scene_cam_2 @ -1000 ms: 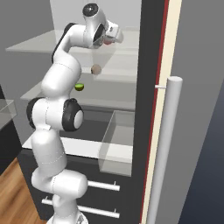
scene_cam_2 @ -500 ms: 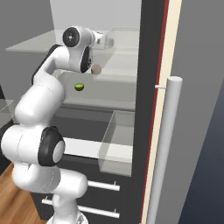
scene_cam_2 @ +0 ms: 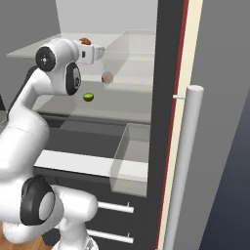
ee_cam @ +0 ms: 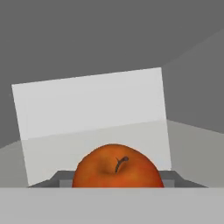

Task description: Pick the apple and kiwi from the fridge and place them on the plate next to the blender to make a fruit smoothie.

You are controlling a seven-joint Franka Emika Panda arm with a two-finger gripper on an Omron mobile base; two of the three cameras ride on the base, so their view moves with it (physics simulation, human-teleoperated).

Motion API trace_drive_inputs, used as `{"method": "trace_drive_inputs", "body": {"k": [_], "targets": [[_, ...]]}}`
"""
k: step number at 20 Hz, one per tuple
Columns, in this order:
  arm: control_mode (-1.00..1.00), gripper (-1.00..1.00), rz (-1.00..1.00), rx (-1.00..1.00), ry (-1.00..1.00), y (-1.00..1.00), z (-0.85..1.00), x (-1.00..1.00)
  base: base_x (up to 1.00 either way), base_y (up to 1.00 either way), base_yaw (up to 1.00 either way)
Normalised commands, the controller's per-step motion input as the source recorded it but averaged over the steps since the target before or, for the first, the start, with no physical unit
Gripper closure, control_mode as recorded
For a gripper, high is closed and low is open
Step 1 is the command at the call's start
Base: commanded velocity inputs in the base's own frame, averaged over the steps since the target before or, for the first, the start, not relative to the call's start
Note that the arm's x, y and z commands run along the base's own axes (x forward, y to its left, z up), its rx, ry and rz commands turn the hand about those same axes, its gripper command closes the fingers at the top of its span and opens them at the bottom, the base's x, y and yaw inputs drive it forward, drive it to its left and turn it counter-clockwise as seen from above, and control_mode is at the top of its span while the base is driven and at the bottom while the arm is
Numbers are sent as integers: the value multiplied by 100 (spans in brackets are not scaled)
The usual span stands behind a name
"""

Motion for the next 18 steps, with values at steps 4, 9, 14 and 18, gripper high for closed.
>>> {"method": "trace_drive_inputs", "body": {"k": [4,9,14,18], "targets": [[-100,100,3,12,27,29,32,-100,0,0,0],[-100,100,4,11,37,16,-22,-100,0,0,0],[-100,100,2,3,32,13,-95,-100,0,0,0],[-100,100,0,0,33,6,-100,-100,0,0,0]]}}
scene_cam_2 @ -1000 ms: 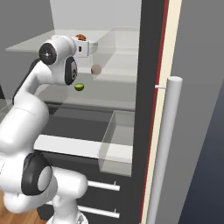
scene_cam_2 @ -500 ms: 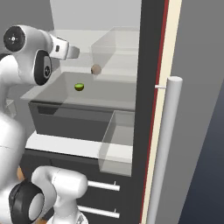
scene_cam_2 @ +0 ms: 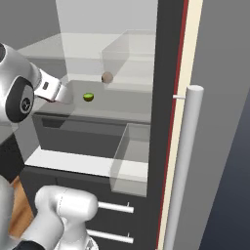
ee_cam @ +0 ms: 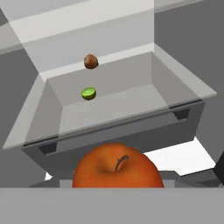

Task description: Pick the apple and kiwi from the fridge and place them on the plate next to the blender to make a fruit smoothie.

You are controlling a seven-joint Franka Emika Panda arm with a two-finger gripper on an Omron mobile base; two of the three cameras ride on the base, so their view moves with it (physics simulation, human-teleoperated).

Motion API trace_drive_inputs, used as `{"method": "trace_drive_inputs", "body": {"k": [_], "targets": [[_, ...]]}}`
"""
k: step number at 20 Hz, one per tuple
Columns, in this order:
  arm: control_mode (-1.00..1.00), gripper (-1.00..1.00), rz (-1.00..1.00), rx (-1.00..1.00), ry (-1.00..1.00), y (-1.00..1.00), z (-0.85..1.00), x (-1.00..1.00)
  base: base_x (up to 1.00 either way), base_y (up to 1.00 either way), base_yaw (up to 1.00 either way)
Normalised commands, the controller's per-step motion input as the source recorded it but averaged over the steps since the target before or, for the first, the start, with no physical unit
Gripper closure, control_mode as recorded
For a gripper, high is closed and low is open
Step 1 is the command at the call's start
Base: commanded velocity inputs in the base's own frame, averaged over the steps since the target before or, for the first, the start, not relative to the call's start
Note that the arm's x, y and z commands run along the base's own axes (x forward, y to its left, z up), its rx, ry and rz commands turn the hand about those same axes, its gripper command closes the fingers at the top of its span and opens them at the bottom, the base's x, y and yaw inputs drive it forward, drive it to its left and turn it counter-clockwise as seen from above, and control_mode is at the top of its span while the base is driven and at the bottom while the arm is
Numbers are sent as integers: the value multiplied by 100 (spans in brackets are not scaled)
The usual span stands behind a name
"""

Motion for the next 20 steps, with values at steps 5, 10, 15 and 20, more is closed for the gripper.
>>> {"method": "trace_drive_inputs", "body": {"k": [5,10,15,20], "targets": [[-100,100,0,0,7,-1,-83,-75,0,0,0],[100,100,0,0,0,0,-2,-10,-40,0,0],[100,100,0,0,0,0,0,0,-100,4,20],[100,100,0,0,0,0,0,0,-100,29,59]]}}
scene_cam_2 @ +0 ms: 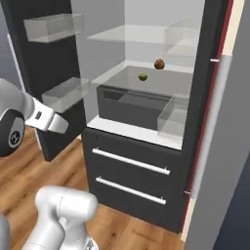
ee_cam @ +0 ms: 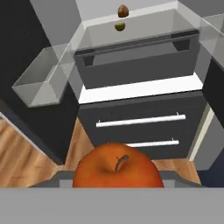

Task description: Pick the apple and kiwi from the fridge and place them on the plate next to the blender to make a fruit smoothie.

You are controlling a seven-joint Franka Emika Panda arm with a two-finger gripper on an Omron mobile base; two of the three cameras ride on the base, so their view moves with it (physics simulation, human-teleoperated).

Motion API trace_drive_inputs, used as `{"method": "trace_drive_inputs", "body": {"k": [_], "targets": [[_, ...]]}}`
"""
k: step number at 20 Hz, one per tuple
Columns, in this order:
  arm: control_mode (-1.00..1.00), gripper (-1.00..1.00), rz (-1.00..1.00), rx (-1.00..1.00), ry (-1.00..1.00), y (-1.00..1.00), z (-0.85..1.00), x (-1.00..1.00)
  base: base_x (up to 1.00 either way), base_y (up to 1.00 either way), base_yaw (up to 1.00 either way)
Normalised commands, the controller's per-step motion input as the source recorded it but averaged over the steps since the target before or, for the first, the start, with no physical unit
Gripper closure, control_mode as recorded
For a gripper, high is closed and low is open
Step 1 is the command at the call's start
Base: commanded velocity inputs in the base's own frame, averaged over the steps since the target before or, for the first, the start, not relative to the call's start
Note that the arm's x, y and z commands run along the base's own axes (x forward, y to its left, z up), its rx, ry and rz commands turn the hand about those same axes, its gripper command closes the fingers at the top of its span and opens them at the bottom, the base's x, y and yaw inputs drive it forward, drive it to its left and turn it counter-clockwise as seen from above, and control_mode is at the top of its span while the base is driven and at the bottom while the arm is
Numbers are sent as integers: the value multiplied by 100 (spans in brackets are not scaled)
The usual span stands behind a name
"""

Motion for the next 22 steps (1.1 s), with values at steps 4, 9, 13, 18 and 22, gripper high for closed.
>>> {"method": "trace_drive_inputs", "body": {"k": [4,9,13,18,22], "targets": [[100,100,0,0,0,0,0,0,-98,12,72],[100,100,0,0,0,0,0,0,-29,15,97],[100,100,0,0,0,0,0,0,-13,0,100],[100,100,0,0,0,0,0,0,-11,5,100],[100,100,0,0,0,0,0,0,4,32,95]]}}
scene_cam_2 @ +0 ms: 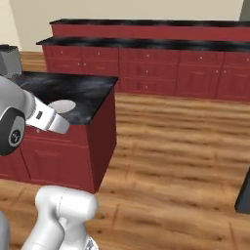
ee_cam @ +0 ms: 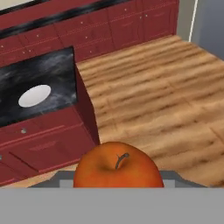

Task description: Pick the apple and kiwi from the fridge and place them on the plate next to the blender to make a fruit smoothie.

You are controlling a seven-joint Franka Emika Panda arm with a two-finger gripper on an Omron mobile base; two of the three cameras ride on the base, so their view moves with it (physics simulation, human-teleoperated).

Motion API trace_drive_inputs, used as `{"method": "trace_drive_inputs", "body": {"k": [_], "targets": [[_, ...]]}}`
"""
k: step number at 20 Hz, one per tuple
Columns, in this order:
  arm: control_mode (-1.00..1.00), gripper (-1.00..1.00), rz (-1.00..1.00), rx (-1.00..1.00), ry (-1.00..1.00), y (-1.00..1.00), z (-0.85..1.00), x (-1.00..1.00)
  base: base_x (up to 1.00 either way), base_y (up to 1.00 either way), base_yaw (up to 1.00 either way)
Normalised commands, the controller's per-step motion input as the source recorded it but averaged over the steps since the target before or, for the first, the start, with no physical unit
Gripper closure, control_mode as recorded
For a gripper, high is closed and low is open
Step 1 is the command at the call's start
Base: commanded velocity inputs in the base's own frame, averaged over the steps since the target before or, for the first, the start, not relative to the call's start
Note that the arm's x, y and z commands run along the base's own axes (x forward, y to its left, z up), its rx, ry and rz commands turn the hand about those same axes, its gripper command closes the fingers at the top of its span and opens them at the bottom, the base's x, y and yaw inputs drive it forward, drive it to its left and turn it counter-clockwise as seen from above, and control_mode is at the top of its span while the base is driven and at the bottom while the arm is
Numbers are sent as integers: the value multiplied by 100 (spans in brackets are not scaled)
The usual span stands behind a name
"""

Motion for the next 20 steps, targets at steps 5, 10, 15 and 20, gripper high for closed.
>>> {"method": "trace_drive_inputs", "body": {"k": [5,10,15,20], "targets": [[100,100,0,0,0,0,0,0,93,47,49],[100,100,0,0,0,0,0,0,100,19,5],[100,100,0,0,0,0,0,0,68,21,-18],[-100,100,0,0,0,10,-1,6,34,38,-10]]}}
